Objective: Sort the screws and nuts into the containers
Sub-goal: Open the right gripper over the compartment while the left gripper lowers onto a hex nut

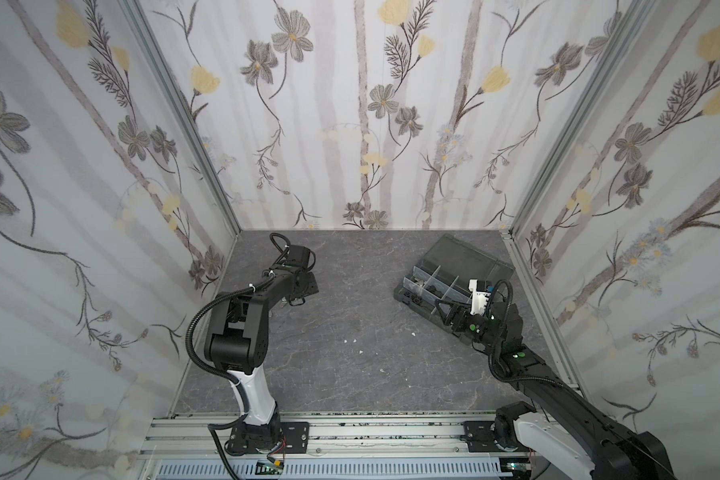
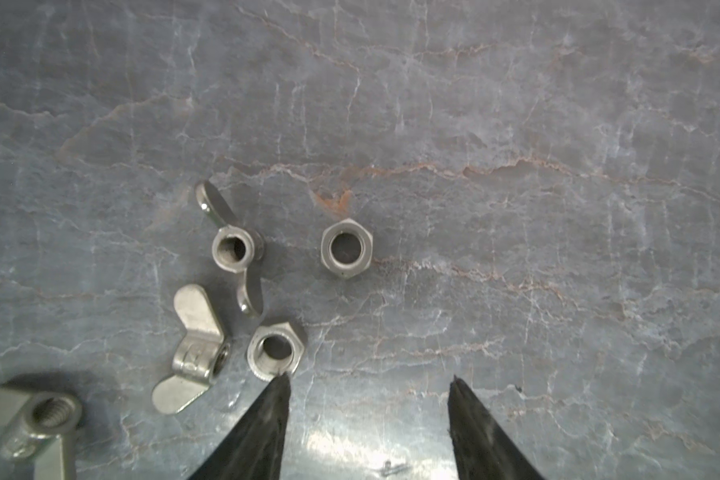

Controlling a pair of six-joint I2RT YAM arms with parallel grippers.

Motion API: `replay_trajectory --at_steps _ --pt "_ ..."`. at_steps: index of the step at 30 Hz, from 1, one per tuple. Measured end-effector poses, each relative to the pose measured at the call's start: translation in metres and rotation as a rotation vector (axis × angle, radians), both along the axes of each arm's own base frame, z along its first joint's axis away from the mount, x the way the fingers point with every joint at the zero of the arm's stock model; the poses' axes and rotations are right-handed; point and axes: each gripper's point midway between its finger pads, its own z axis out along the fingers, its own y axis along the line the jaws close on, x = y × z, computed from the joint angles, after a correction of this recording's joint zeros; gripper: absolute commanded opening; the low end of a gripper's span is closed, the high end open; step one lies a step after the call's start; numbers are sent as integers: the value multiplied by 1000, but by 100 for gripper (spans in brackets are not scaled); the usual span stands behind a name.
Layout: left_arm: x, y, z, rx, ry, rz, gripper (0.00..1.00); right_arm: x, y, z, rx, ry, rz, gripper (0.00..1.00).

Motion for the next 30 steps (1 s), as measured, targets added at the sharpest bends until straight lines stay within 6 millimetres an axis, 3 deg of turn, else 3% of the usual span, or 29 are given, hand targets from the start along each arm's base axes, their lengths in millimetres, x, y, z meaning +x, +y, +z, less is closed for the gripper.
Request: replay_trajectory --at_steps 11,30 --pt "32 15 -8 31 7 24 52 -3 4 2 9 -6 13 74" --pt "41 16 -30 52 55 1 42 -3 6 2 13 -6 17 74"
